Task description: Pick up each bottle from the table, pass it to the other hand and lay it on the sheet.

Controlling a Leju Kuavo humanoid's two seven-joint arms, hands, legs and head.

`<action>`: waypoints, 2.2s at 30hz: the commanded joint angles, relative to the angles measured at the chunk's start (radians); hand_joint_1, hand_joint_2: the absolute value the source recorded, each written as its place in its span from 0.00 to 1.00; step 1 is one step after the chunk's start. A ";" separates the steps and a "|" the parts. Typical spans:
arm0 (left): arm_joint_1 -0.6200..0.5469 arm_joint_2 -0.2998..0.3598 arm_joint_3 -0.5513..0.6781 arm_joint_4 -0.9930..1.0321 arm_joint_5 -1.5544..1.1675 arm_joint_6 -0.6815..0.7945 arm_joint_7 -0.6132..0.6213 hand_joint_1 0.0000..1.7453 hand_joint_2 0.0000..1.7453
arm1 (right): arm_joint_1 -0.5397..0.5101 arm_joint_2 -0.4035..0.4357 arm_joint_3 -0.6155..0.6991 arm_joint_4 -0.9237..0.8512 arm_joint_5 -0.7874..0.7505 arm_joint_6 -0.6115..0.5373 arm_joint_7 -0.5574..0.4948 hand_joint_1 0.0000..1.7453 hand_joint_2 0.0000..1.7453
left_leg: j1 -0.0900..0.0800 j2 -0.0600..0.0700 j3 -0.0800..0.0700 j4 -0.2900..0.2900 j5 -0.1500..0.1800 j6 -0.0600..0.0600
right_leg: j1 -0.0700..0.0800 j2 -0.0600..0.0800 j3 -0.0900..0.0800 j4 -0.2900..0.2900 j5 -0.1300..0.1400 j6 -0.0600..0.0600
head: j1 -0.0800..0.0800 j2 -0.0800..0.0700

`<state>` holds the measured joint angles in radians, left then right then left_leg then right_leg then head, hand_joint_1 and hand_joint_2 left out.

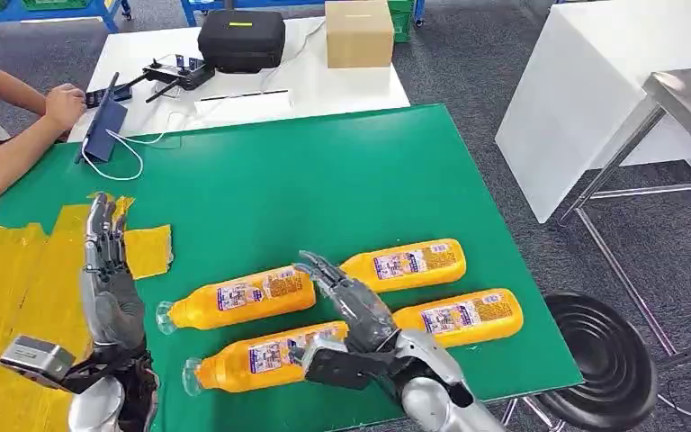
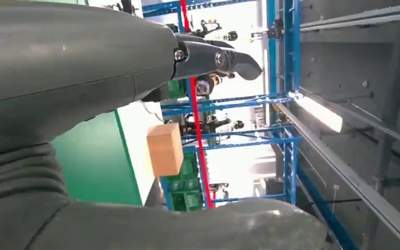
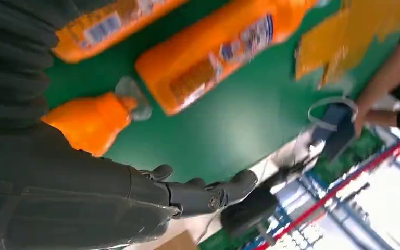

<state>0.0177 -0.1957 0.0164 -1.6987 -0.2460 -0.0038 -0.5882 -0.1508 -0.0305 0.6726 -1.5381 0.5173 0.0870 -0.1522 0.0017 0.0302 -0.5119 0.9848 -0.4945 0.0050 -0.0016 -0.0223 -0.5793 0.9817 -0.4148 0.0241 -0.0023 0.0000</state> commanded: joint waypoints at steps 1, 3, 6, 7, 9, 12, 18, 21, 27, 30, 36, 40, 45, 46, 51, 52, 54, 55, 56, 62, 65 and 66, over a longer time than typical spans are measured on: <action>-0.042 0.015 0.000 0.110 0.014 -0.002 0.005 0.00 0.00 | -0.112 -0.075 0.173 0.121 -0.008 0.042 0.045 0.00 1.00 | 0.001 -0.002 0.002 -0.001 0.000 0.000 | 0.000 0.002 0.002 -0.002 0.001 0.000 | 0.000 0.000; -0.051 0.014 0.006 0.122 0.019 -0.004 0.004 0.00 0.00 | -0.120 -0.086 0.205 0.143 0.004 0.049 0.067 0.00 1.00 | 0.000 -0.001 0.002 -0.001 0.000 0.000 | 0.000 0.002 0.002 -0.002 0.001 0.000 | 0.000 0.000; -0.052 0.013 0.006 0.121 0.019 -0.003 0.004 0.00 0.00 | -0.118 -0.090 0.214 0.150 0.009 0.044 0.073 0.00 1.00 | 0.000 -0.002 0.002 -0.001 0.000 0.000 | 0.000 0.001 0.002 -0.002 0.000 0.000 | 0.000 0.000; -0.052 0.013 0.006 0.122 0.019 -0.003 0.004 0.00 0.00 | -0.122 -0.094 0.224 0.154 0.025 0.045 0.089 0.00 1.00 | 0.001 -0.004 0.003 -0.002 0.001 -0.001 | 0.001 0.002 0.004 -0.003 0.001 0.000 | 0.000 0.000; -0.054 0.012 0.004 0.125 0.019 -0.004 0.005 0.00 0.00 | -0.122 -0.101 0.242 0.171 0.047 0.050 0.123 0.00 1.00 | 0.001 -0.003 0.002 -0.001 0.000 -0.001 | 0.001 0.002 0.003 -0.002 0.001 0.000 | 0.000 0.000; -0.055 0.010 0.002 0.130 0.019 -0.004 0.005 0.00 0.00 | -0.120 -0.100 0.258 0.193 0.049 0.053 0.135 0.00 1.00 | 0.000 -0.002 0.002 -0.001 0.000 0.000 | 0.000 0.001 0.002 -0.002 0.000 0.000 | 0.000 0.000; -0.075 0.014 -0.010 0.155 0.027 -0.011 0.009 0.00 0.00 | -0.160 -0.102 0.331 0.277 0.016 0.106 0.180 0.00 1.00 | 0.000 -0.002 0.002 -0.001 0.000 0.000 | 0.000 0.001 0.002 -0.002 0.000 0.000 | 0.000 0.000; -0.084 0.016 -0.021 0.164 0.031 -0.012 0.011 0.00 0.00 | -0.176 -0.099 0.357 0.314 -0.003 0.122 0.181 0.00 1.00 | 0.000 -0.002 0.001 -0.001 0.000 0.000 | 0.000 0.001 0.002 -0.001 0.001 0.000 | 0.000 0.000; -0.084 0.016 -0.021 0.164 0.031 -0.012 0.011 0.00 0.00 | -0.176 -0.099 0.357 0.314 -0.003 0.122 0.181 0.00 1.00 | 0.000 -0.003 0.003 -0.001 0.000 0.000 | 0.000 0.000 0.003 -0.002 0.000 0.000 | 0.000 0.000; -0.084 0.016 -0.021 0.164 0.031 -0.012 0.011 0.00 0.00 | -0.176 -0.099 0.357 0.314 -0.003 0.122 0.181 0.00 1.00 | 0.000 -0.003 0.003 -0.001 0.000 0.000 | 0.000 0.000 0.004 -0.002 0.000 0.000 | 0.000 0.000; -0.095 0.018 -0.039 0.175 0.043 -0.010 0.019 0.00 0.00 | -0.210 -0.102 0.418 0.372 -0.021 0.161 0.203 0.00 1.00 | 0.000 -0.002 0.003 -0.001 0.000 0.000 | 0.000 0.001 0.003 -0.002 0.000 0.000 | 0.000 0.000; -0.101 0.022 -0.046 0.185 0.055 -0.006 0.027 0.00 0.00 | -0.232 -0.122 0.448 0.391 -0.018 0.169 0.206 1.00 1.00 | 0.000 -0.002 0.005 -0.001 0.000 0.000 | 0.000 0.000 0.004 -0.002 0.000 0.000 | 0.000 0.000; -0.102 0.026 -0.049 0.188 0.069 -0.005 0.030 0.00 0.00 | -0.233 -0.136 0.457 0.378 -0.032 0.164 0.214 1.00 1.00 | 0.001 -0.003 0.006 -0.001 0.001 0.000 | 0.000 -0.001 0.006 -0.003 0.000 0.000 | 0.000 0.000; -0.103 0.025 -0.047 0.188 0.072 -0.004 0.030 0.00 0.00 | -0.233 -0.136 0.456 0.378 -0.035 0.164 0.216 1.00 1.00 | 0.001 -0.005 0.006 -0.001 0.001 0.000 | 0.001 -0.001 0.006 -0.003 0.001 0.000 | 0.000 0.000; -0.115 0.003 -0.006 0.193 0.089 0.076 0.037 0.00 0.00 | -0.208 -0.145 0.445 0.371 -0.043 0.140 0.227 1.00 1.00 | 0.001 -0.006 0.006 -0.002 0.001 0.000 | 0.001 -0.002 0.007 -0.004 0.001 0.000 | 0.000 0.000; -0.117 0.003 0.001 0.195 0.093 0.093 0.041 0.00 0.00 | -0.198 -0.148 0.437 0.366 -0.048 0.128 0.229 1.00 1.00 | 0.001 -0.007 0.006 -0.002 0.001 0.000 | 0.001 -0.002 0.007 -0.004 0.001 0.000 | 0.000 0.000; -0.118 0.003 0.007 0.196 0.092 0.110 0.042 0.00 0.00 | -0.186 -0.151 0.428 0.359 -0.053 0.118 0.230 1.00 1.00 | 0.001 -0.006 0.007 -0.002 0.001 0.000 | 0.001 -0.001 0.008 -0.004 0.001 0.000 | 0.000 0.000; -0.118 0.005 0.007 0.195 0.092 0.111 0.042 0.00 0.00 | -0.184 -0.152 0.428 0.357 -0.053 0.117 0.230 1.00 1.00 | 0.001 -0.006 0.007 -0.002 0.001 0.000 | 0.001 -0.002 0.008 -0.004 0.000 0.000 | 0.000 0.000; -0.118 0.005 0.007 0.195 0.092 0.111 0.042 0.00 0.00 | -0.184 -0.152 0.428 0.357 -0.053 0.117 0.230 1.00 1.00 | 0.001 -0.005 0.007 -0.002 0.001 0.000 | 0.001 -0.001 0.008 -0.003 0.000 0.000 | 0.000 0.000; -0.082 -0.023 0.106 0.107 0.158 0.286 0.029 0.00 0.00 | 0.049 -0.102 0.181 0.118 -0.035 -0.146 0.151 1.00 1.00 | 0.001 -0.008 0.006 -0.001 0.000 0.000 | 0.001 -0.003 0.008 -0.003 -0.001 0.000 | 0.000 0.000; -0.055 -0.038 0.197 0.037 0.286 0.304 0.010 0.00 1.00 | 0.165 -0.054 0.062 -0.071 -0.059 -0.194 0.051 1.00 1.00 | 0.001 -0.005 0.005 0.001 -0.001 -0.001 | 0.001 0.000 0.005 -0.001 -0.002 0.000 | 0.000 0.000; -0.046 -0.033 0.224 0.024 0.354 0.274 0.016 0.00 1.00 | 0.198 -0.034 0.021 -0.130 -0.106 -0.203 0.004 1.00 1.00 | 0.001 -0.005 0.004 0.002 -0.002 -0.001 | 0.001 0.000 0.004 0.001 -0.002 0.000 | 0.000 0.000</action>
<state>-0.0543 -0.1972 0.0424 -1.5790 -0.1094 0.2679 -0.5559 -0.2274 -0.1392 0.9833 -1.3158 0.4704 -0.0234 0.0144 0.0016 0.0297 -0.5075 0.9849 -0.4947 0.0053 -0.0016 -0.0222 -0.5746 0.9813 -0.4148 0.0242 -0.0019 0.0000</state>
